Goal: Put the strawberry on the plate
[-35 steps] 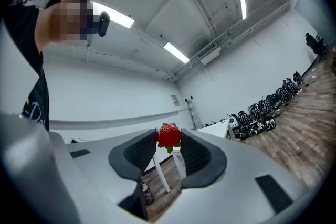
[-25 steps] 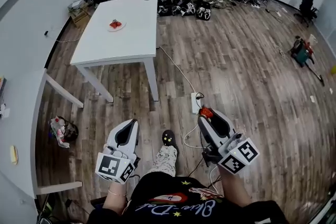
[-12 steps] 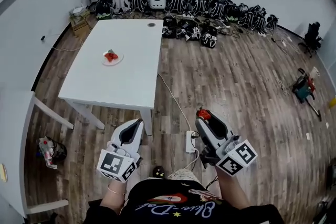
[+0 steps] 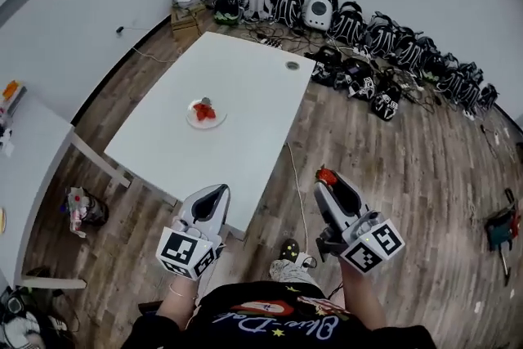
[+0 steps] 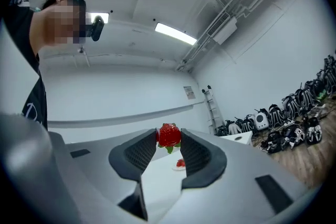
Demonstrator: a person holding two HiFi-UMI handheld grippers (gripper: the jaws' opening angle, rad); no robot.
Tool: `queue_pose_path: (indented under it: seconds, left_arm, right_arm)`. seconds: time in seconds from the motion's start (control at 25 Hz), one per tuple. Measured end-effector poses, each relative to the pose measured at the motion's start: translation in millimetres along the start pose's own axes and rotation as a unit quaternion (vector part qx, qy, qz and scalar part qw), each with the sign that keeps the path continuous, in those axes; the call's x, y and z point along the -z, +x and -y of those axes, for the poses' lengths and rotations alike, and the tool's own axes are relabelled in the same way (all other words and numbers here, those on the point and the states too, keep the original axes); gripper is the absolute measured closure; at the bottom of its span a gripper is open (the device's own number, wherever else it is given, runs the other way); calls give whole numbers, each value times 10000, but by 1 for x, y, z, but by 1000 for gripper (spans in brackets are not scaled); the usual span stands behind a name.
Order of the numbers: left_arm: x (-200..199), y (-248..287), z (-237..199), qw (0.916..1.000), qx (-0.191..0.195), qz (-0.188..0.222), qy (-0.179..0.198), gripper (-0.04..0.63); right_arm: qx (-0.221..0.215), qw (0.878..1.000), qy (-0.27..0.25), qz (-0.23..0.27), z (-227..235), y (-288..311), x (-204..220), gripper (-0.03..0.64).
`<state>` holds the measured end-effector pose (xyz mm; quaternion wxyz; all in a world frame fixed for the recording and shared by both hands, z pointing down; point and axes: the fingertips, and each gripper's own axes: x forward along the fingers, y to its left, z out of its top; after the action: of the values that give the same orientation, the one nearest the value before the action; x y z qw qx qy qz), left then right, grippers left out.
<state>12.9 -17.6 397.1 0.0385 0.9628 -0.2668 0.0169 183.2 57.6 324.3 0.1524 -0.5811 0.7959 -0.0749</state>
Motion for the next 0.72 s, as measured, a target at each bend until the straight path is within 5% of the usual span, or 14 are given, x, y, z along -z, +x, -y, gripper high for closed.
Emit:
queue_pose_path:
  seconds: [0.2, 0.4, 0.72]
  left_arm:
    - [-24, 88, -24, 9970, -768, 96, 71, 600]
    - [-11, 134, -47, 9905, -1358, -201, 20, 600]
    - [4, 159, -137, 9651, -2612, -176, -106, 600]
  right_arm:
    - [-861, 9956, -137, -345, 82, 69, -34, 465]
    - [-1683, 9810, -235, -936, 135, 156, -9, 465]
    - [-3117, 9162, -813, -2384, 129, 316, 104, 466]
